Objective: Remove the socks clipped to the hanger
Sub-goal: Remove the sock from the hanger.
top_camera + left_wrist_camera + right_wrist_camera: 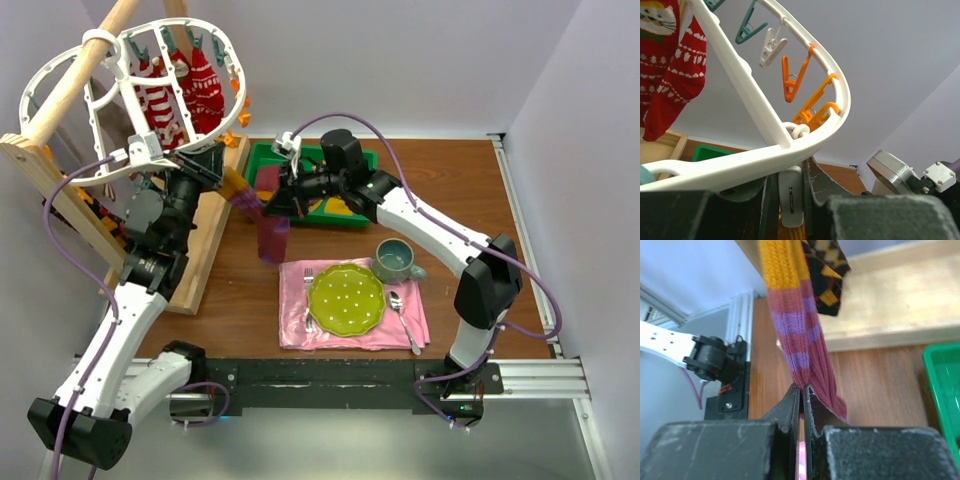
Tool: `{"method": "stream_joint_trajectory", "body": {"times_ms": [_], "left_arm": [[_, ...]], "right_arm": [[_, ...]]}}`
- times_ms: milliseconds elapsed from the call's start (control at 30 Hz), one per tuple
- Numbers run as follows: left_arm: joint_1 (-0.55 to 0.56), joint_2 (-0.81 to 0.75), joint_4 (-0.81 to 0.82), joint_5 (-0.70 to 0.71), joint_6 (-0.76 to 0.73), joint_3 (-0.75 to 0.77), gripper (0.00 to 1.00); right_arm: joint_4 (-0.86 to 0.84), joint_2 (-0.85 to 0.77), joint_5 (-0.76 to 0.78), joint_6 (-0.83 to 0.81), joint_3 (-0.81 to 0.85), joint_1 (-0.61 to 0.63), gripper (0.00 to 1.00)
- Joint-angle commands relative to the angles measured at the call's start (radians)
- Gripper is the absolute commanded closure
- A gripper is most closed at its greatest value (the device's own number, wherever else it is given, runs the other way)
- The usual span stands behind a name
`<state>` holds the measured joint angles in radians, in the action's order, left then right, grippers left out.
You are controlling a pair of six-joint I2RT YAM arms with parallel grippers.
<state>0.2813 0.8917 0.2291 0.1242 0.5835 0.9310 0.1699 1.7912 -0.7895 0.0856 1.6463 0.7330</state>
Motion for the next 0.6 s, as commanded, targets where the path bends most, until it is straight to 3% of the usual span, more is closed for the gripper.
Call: {"method": "stream_joint_trajectory", "body": {"times_ms": [0, 133, 367, 433, 467, 533, 567], "left_arm": [[-0.007, -0.007, -0.037, 0.048, -0.005, 0.078, 1.0], [-0.005, -0.013, -0.056, 0.058, -0.013, 0.095, 1.0], [-0.005, -0.02, -0.06, 0.011, -0.033, 0.095, 1.0], [-0.007, -0.023, -0.057, -0.018, -0.04, 0.092, 0.91], [-0.005, -0.03, -0.056, -0.029, -0.05, 0.088, 0.76], [-0.005, -0.036, -0.056, -0.063, -0.057, 0.086, 0.64], [-0.005, -0.04, -0.056, -0.075, -0.062, 0.085, 0.49]], "right_arm": [[0.016, -0.067, 0.071, -0.024, -0.072, -0.001, 1.0], [-0.009, -0.087, 0.11, -0.021, -0.128, -0.004, 1.0], [-0.009, -0.087, 0.145, -0.007, -0.083, -0.012, 1.0], [0.0, -0.079, 0.168, -0.004, -0.051, -0.011, 1.0], [0.008, -0.079, 0.171, -0.003, -0.04, -0.011, 1.0], [0.013, -0.076, 0.186, 0.003, -0.013, -0.012, 1.0], [0.013, -0.075, 0.191, 0.006, -0.003, -0.012, 1.0]]}}
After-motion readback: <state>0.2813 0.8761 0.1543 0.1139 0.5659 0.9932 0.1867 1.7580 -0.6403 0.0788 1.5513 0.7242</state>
